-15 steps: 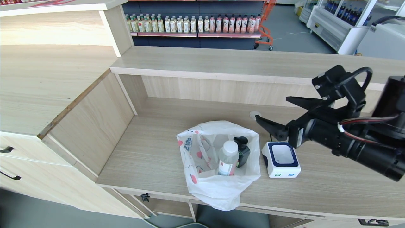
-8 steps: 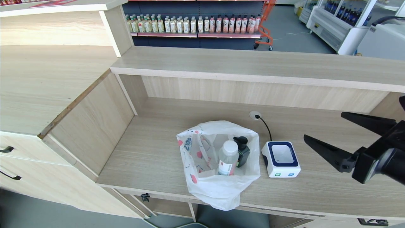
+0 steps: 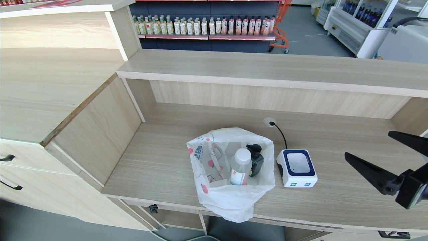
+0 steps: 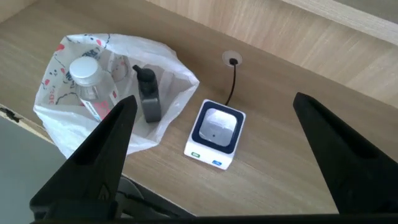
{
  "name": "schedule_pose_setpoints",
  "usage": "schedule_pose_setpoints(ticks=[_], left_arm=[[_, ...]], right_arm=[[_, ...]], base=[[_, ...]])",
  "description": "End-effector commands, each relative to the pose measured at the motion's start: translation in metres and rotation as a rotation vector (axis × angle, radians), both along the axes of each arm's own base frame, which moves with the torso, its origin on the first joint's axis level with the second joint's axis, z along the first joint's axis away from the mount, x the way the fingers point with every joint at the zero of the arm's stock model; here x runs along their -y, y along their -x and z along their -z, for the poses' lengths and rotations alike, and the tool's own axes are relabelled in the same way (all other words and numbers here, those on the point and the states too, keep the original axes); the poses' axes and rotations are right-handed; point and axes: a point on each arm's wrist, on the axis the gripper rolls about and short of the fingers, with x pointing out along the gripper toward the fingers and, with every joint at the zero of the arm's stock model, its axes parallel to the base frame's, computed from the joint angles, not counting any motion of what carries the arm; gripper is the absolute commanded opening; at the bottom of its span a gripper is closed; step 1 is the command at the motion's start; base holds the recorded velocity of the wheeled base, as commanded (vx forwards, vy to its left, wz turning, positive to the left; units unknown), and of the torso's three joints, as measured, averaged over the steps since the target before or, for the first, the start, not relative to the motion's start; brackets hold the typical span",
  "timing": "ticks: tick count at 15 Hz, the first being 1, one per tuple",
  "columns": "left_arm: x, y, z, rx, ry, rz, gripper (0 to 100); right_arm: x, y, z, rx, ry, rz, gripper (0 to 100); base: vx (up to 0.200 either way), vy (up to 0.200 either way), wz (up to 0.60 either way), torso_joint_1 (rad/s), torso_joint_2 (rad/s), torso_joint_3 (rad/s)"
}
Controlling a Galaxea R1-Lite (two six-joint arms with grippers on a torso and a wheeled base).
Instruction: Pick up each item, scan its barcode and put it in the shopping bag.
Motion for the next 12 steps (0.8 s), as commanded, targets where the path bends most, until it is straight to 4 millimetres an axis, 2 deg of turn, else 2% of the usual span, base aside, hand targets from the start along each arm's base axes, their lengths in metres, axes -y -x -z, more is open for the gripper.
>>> schedule_pose_setpoints(ticks=[1,4,6,8,12], left_arm=[[0.000,0.000,0.000,0.002,0.000,0.000,100],[0.000,0.000,0.000,0.002,0.000,0.000,100],[0.000,0.000,0.000,0.002,0.000,0.000,100],[0.000,0.000,0.000,0.002,0.000,0.000,100],[0.000,0.000,0.000,0.002,0.002,0.000,100]], right_arm=[[0.006,0.000,0.005,-0.011,-0.009,0.045,100],[0.017,0.005,0.013,-0.003,-0.026,0.111,100],[0.033,0.004,0.018,-0.001,-0.030,0.192,100],[0.049,0.011,0.029,-0.007,-0.029,0.266,100],[0.063,0.070,0.083,-0.062,-0.013,0.343,100]], base=[[0.000,0.000,0.00,0.000,0.00,0.000],[0.000,0.000,0.00,0.000,0.00,0.000],[0.000,0.000,0.00,0.000,0.00,0.000],[0.000,0.000,0.00,0.000,0.00,0.000],[0.000,0.000,0.00,0.000,0.00,0.000]])
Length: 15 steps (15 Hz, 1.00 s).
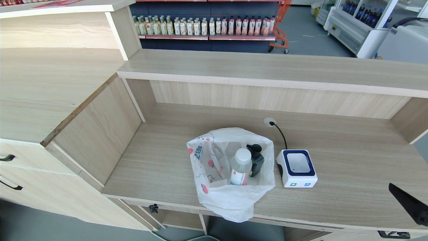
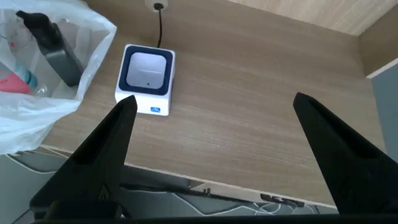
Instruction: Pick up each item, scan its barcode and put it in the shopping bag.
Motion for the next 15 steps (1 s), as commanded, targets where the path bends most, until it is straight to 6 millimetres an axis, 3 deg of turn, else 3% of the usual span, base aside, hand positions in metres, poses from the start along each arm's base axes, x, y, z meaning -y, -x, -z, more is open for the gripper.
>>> schedule_pose_setpoints(ticks=[1,9,15], left_arm=[[0.000,0.000,0.000,0.001,0.000,-0.001,100],[0.000,0.000,0.000,-0.001,0.002,-0.001,100],[0.000,0.000,0.000,-0.001,-0.001,0.001,100]], right_arm=[[0.007,0.044,0.035,0.007,-0.001,0.055,100],[0.007,0.088,0.083,0.028,-0.025,-0.031,100],[0.007,0.091,0.084,0.042,-0.050,-0.027,100]], base=[[0.000,0.000,0.00,0.000,0.00,0.000],[0.000,0.000,0.00,0.000,0.00,0.000],[0.000,0.000,0.00,0.000,0.00,0.000]])
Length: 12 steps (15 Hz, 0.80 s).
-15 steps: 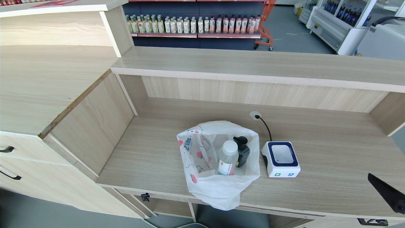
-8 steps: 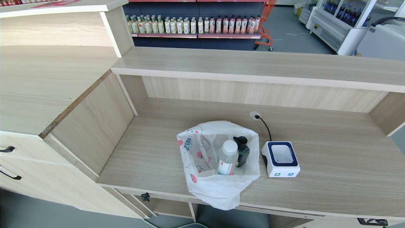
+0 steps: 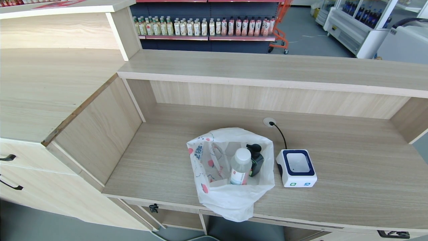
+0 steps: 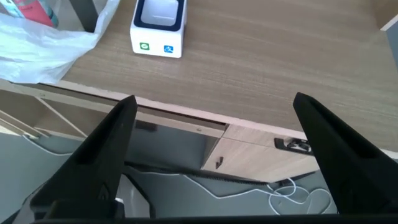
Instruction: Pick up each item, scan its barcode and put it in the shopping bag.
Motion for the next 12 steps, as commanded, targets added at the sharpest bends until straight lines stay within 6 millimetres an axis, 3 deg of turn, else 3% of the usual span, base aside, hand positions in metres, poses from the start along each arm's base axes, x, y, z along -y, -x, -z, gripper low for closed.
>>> schedule_pose_setpoints(ticks=[1,4,12], left_arm=[[0.0000,0.0000,0.0001,0.000,-0.001,0.000,100],[0.0000,0.0000,0.0001,0.000,0.003,0.000,100],[0.0000,0.0000,0.0001,0.000,0.001,0.000,100]], right_arm=[[0.0001,0.0012,0.0006,0.014,0.000,-0.001,100],[0.0001,0.0012,0.0006,0.014,-0.014,0.000,100],[-0.0002,0.0012,0.0006,0.014,-0.019,-0.013,100]], base=[[0.000,0.000,0.00,0.000,0.00,0.000],[0.000,0.000,0.00,0.000,0.00,0.000],[0.000,-0.200,0.00,0.005,0.00,0.001]])
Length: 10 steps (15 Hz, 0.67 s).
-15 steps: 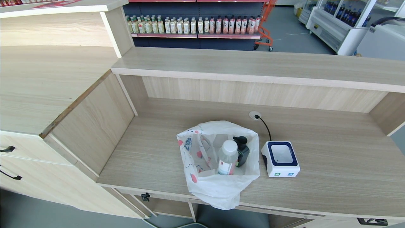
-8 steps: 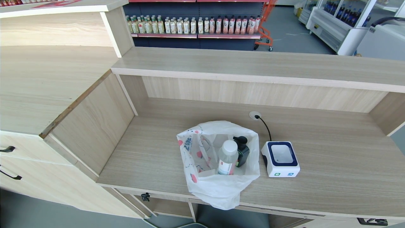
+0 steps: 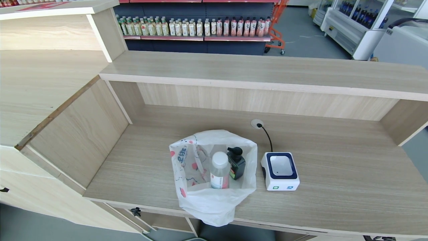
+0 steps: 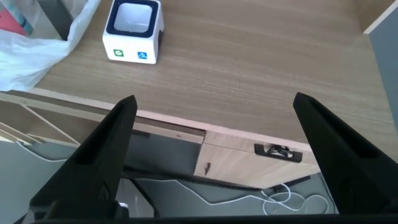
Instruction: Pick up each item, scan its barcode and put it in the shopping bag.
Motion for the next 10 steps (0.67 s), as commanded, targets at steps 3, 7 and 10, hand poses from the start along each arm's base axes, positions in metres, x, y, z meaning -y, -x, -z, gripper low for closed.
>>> schedule_pose_setpoints(ticks=[3,7,10], left_arm=[[0.0000,0.0000,-0.0001,0.002,0.002,0.000,100],[0.0000,0.0000,-0.0001,0.002,0.002,0.000,100],[0.0000,0.0000,0.0000,0.001,0.002,0.000,100]], right_arm=[[-0.0002,-0.0005,0.0003,-0.007,-0.001,-0.008,100],[-0.0002,-0.0004,-0.0002,-0.005,0.008,-0.007,100],[-0.0002,-0.0005,0.0001,-0.005,0.002,-0.007,100]], base=[[0.000,-0.067,0.00,-0.001,0.00,0.001],[0.000,0.000,-0.15,-0.002,0.00,0.002],[0.000,0.000,0.00,-0.072,0.17,0.077]])
